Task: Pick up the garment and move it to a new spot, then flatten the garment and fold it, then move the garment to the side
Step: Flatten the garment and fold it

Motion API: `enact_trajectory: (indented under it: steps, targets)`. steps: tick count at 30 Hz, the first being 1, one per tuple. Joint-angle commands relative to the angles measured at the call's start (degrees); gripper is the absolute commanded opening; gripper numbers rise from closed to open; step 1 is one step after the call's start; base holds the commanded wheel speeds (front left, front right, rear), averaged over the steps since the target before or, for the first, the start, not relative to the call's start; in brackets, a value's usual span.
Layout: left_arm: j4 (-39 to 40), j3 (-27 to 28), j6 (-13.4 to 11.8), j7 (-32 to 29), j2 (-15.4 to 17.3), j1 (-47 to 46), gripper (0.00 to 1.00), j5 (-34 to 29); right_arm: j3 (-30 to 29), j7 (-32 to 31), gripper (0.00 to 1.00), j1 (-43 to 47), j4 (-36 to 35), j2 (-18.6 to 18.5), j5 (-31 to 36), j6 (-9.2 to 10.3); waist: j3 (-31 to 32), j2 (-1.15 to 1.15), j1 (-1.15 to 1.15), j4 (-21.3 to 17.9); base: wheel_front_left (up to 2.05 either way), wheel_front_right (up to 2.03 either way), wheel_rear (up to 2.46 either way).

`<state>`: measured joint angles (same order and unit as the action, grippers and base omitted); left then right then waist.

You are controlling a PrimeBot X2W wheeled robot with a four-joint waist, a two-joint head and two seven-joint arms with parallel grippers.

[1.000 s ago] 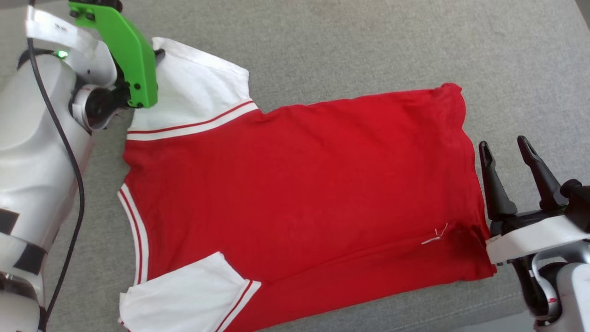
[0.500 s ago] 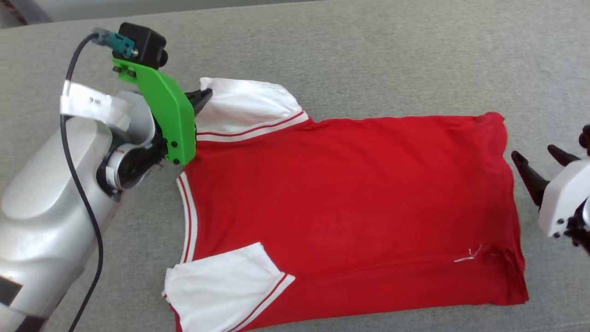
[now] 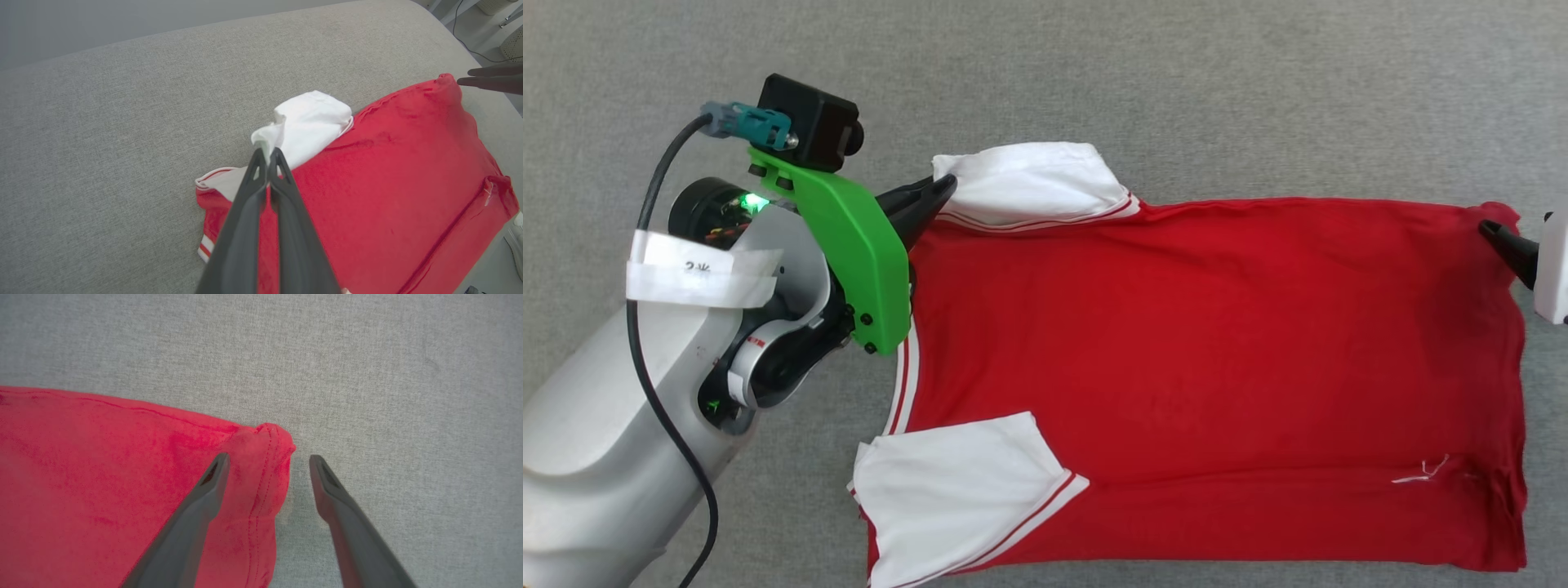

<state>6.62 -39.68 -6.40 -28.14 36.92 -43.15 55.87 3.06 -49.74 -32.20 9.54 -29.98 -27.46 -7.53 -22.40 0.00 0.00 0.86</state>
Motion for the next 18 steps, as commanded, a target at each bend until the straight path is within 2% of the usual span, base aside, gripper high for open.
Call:
enact_trajectory:
  steps: [1,9,17,18]
  targets:
    - [0.91,0.4,-0.5,0.75,0.32,0.88,0.0,-0.46,0.5,-0.48,1.0,-1.45,0.93,-0.37,-0.33,0.04,-1.7,0.0,0.0,1.6,0.0,0.0,0.0]
    - [3.23,0.07,-0.82,1.08,0.32,0.98,0.0,-1.08,4.67,-1.51,1.0,-3.69,5.43,-2.14,-0.87,0.04,-3.89,0.0,0.0,3.17,0.0,0.0,0.0]
    - [2.74,-0.16,-0.4,1.48,0.07,1.0,0.0,-1.01,7.77,0.86,1.0,-3.32,8.73,-2.96,-3.21,0.04,-4.82,0.0,0.0,4.07,0.0,0.0,0.0]
    - [2.45,-0.19,-0.35,1.58,0.1,1.06,0.0,-1.04,8.13,1.4,0.36,-3.26,9.13,-3.12,-3.51,0.04,-4.78,0.0,0.0,4.14,0.0,0.0,0.0]
